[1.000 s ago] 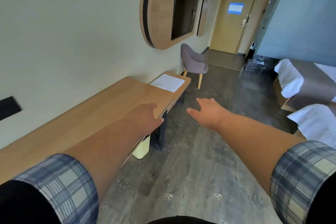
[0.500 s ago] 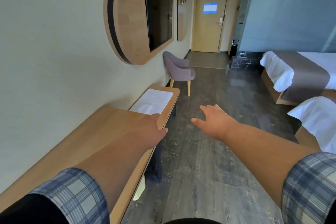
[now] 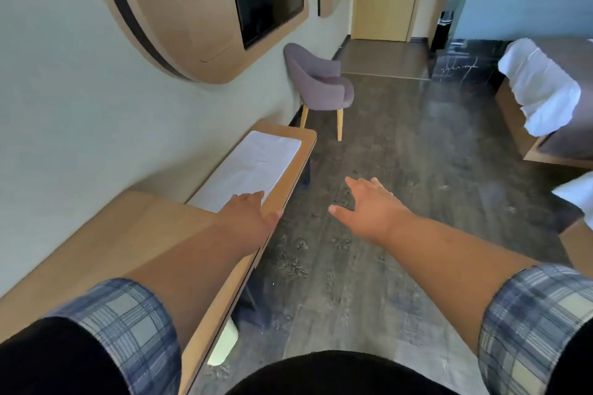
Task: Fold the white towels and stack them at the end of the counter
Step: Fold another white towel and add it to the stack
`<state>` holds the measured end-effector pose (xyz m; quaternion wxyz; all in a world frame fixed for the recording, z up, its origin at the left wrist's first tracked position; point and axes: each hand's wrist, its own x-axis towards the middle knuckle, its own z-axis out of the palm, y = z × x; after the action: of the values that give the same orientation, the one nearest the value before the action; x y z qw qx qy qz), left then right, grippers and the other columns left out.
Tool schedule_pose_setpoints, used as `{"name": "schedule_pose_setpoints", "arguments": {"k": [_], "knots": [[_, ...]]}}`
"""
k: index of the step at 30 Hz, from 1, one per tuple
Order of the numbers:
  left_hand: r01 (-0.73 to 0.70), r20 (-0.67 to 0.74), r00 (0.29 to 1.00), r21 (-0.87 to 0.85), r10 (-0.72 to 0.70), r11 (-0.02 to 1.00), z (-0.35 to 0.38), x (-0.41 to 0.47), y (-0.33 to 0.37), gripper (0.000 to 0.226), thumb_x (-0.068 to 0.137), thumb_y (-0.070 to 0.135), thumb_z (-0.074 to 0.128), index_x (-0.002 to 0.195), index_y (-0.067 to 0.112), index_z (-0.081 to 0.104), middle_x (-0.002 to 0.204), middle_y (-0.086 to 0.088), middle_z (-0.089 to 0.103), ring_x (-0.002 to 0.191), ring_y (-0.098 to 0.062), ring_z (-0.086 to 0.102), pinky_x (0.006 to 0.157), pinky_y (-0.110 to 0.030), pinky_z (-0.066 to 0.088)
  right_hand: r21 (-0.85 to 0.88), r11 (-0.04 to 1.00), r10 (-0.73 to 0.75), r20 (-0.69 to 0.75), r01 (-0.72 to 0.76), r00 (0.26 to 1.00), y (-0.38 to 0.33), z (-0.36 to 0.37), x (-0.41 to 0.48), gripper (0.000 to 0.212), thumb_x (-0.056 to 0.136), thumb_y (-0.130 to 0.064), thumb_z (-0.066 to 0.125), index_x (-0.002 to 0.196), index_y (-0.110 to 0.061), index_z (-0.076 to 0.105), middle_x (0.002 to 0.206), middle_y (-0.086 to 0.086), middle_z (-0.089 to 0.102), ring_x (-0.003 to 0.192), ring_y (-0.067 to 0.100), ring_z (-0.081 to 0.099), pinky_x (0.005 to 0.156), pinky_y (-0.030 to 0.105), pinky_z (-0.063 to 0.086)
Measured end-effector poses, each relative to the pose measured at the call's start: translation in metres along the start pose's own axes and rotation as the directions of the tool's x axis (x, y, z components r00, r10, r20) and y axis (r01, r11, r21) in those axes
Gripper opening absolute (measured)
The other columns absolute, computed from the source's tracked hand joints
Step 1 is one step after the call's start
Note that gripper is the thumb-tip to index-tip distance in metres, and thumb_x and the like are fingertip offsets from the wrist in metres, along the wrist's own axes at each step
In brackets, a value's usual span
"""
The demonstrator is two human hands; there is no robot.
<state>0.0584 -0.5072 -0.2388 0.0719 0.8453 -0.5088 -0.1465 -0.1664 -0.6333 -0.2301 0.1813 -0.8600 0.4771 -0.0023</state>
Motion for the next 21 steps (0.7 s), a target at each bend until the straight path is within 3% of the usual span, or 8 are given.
{"name": "schedule_pose_setpoints", "arguments": {"k": [8,16,21], "knots": [[0.278,0.033,0.960,-0.056,-0.276,0.959,0.015,0.105,0.003,0.075,0.096,0.067,0.028,0.155,0.021,0.022,0.159,-0.004,0.030,0.146,-0.024,0.023,0.117,-0.045,0.026,-0.088,0.983,-0.153,0.101,0.162,0.983,0.030,-0.047,0.180,0.089,0.092,-0.071,0.043,0.159,-0.022,0.012,0.166,0.005,0.015,0.153,0.028,0.003,0.121,0.052,0.017],[0.444,0.011,0.896,-0.080,-0.444,0.893,0.025,0.192,-0.065,0.072,0.096,0.065,0.034,0.155,0.024,0.024,0.160,-0.003,0.028,0.146,-0.025,0.026,0.115,-0.043,0.025,-0.158,0.877,-0.388,0.323,0.453,0.863,-0.039,0.000,0.325,0.083,0.095,-0.066,0.042,0.159,-0.023,0.012,0.166,0.003,0.014,0.153,0.027,0.004,0.121,0.053,0.016],[0.435,0.075,0.896,0.046,-0.437,0.899,0.024,0.286,-0.119,0.072,0.096,0.065,0.033,0.155,0.023,0.024,0.158,-0.006,0.032,0.145,-0.028,0.027,0.117,-0.045,0.024,-0.217,0.830,-0.400,0.412,0.514,0.819,-0.081,0.011,0.417,0.083,0.098,-0.065,0.036,0.160,-0.020,0.006,0.167,0.007,0.007,0.153,0.026,0.001,0.124,0.043,0.009]]}}
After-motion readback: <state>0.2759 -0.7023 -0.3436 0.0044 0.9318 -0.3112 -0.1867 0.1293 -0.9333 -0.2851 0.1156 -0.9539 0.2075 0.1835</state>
